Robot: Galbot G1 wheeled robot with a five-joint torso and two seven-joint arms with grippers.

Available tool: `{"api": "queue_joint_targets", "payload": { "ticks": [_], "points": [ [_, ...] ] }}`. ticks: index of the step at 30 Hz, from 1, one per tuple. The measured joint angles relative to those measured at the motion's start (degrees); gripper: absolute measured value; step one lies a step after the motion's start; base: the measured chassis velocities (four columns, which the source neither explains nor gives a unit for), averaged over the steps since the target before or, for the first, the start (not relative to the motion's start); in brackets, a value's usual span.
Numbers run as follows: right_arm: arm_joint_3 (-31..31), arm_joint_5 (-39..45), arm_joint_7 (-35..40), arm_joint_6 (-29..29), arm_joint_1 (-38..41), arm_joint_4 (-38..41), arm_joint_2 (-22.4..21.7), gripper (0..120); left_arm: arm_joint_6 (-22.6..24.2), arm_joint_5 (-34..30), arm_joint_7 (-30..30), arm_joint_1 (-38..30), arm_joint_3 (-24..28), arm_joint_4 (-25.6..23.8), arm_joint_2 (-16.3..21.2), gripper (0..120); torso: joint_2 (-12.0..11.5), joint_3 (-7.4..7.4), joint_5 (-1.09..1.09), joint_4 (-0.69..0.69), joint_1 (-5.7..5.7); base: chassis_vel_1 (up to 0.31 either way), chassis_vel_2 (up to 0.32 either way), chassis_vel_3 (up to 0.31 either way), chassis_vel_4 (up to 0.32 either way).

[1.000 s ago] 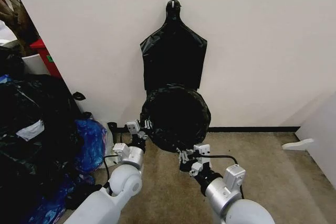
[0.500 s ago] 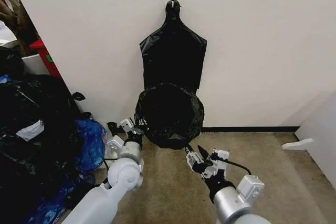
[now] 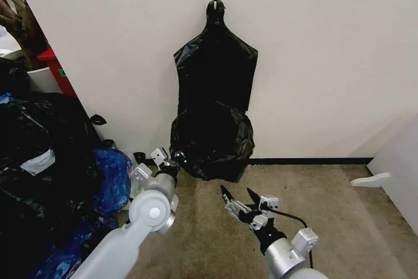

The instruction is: Place the garbage bag over the trash bin.

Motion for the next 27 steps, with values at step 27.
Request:
{"api": "queue_joint_targets", "payload": {
  "ticks": [27],
  "points": [
    [6.7, 16.4, -2.5, -2.3, -3.4, -2.9, 1.9, 100, 4.6, -14.7, 4.6, -11.4, 7.3, 6.7, 3.2, 2, 0.0, 0.00, -0.01, -0.02, 0.00, 0.000, 0.000, 0.000, 0.000]
  ]
}}
